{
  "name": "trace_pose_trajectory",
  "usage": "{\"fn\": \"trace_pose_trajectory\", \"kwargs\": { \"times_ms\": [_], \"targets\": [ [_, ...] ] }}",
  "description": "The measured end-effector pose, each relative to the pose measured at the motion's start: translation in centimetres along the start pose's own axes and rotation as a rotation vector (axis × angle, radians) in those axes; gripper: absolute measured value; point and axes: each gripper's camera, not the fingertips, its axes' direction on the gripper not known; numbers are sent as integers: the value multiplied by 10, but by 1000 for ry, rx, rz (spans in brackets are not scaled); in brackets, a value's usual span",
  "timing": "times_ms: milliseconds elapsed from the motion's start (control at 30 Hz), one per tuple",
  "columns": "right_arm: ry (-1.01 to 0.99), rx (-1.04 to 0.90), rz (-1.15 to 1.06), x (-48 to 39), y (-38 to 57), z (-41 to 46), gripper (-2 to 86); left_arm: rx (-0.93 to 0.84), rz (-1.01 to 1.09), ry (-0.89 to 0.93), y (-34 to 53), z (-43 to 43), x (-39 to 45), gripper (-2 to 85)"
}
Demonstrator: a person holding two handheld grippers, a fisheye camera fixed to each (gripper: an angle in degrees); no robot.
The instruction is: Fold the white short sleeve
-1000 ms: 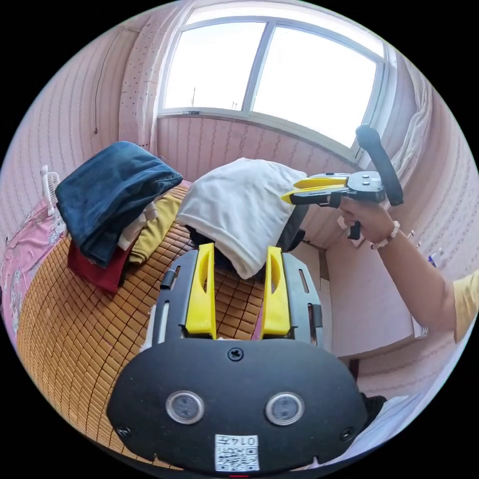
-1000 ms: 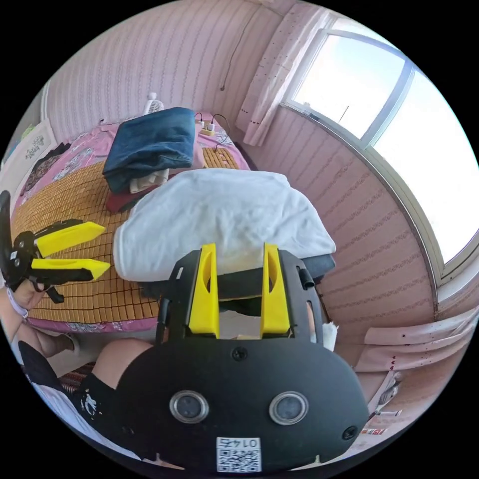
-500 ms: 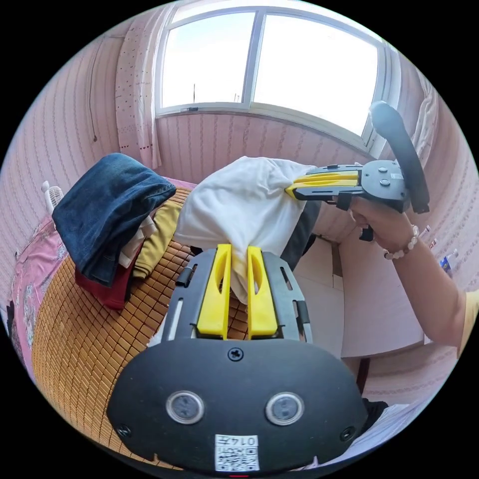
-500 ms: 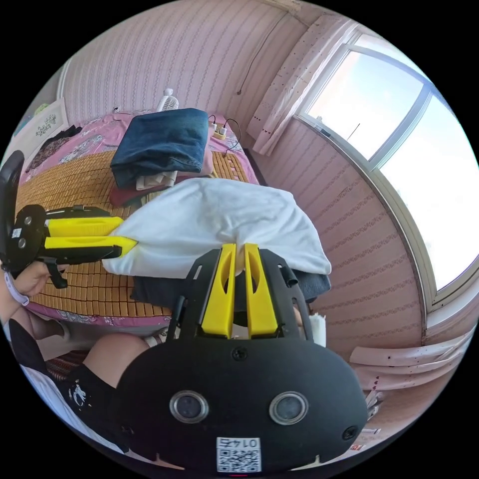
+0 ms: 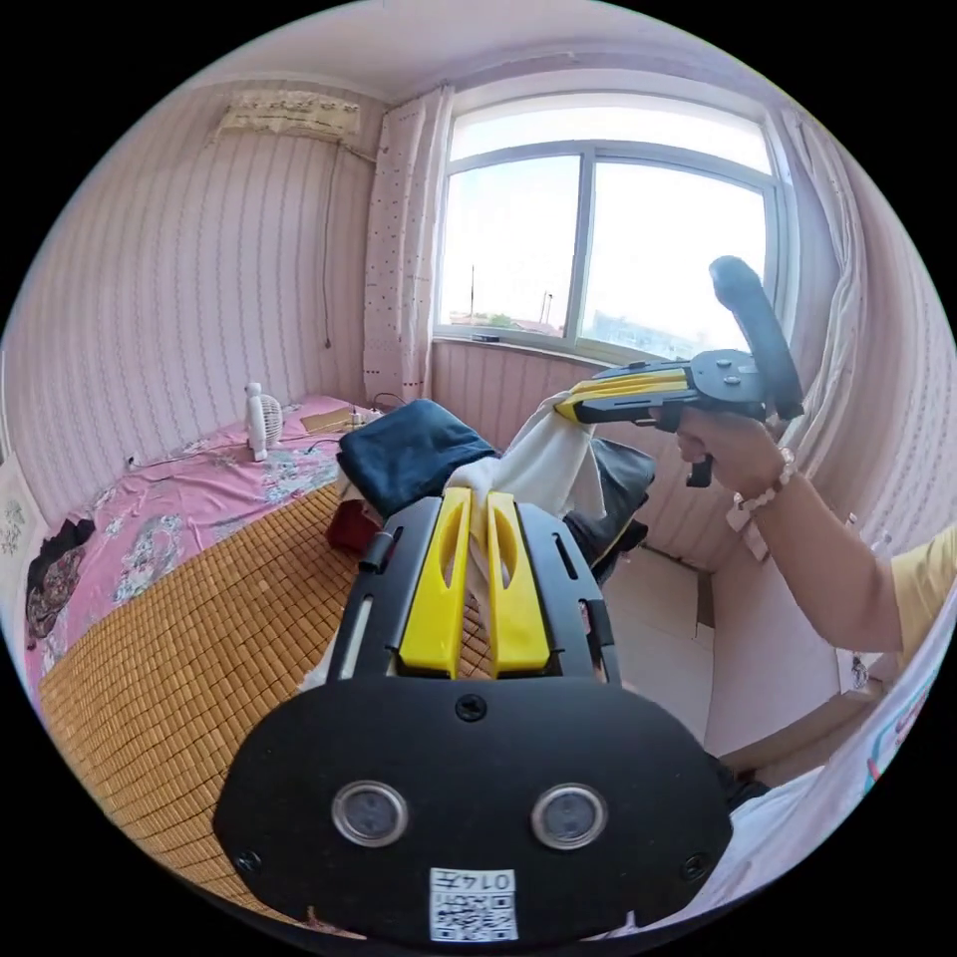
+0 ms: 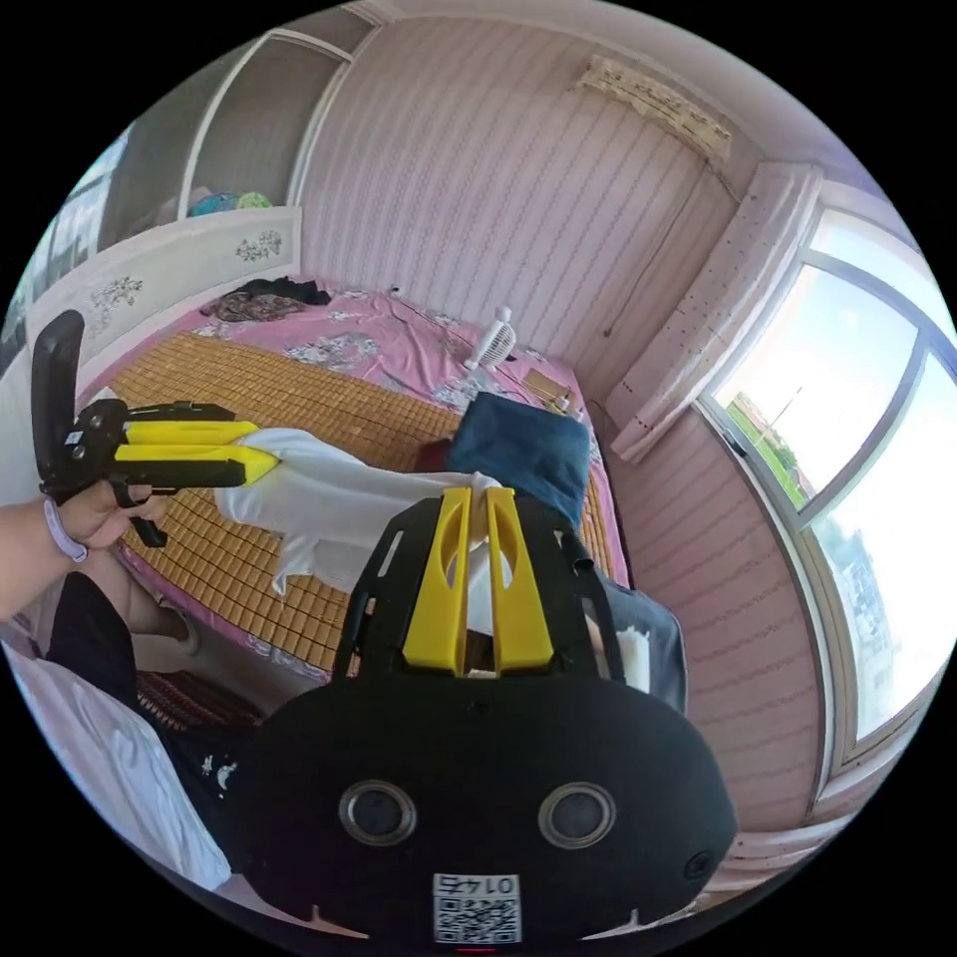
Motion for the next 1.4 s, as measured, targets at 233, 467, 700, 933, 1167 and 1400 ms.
{"fn": "trace_pose_trajectory", "kwargs": {
  "times_ms": [233,467,700,933,1167,1400],
  "targets": [
    [-221,204,-130,-133,-85,4,18,85,-23,-173,85,-165,-51,15],
    [-371,-21,-245,-246,-80,118,44,-66,-228,-145,238,-194,-102,49],
    [-479,-371,-216,-333,-11,247,60,-292,-542,-233,407,-196,-172,51],
    [-714,-329,-276,-432,-38,279,69,-360,-601,-255,461,-172,-227,52],
    [-708,-413,-338,-521,-55,352,72,-418,-621,-217,491,-135,-269,59],
    [-768,-350,-200,-459,-35,372,17,-461,-554,-195,503,-99,-288,76]
  ]
}}
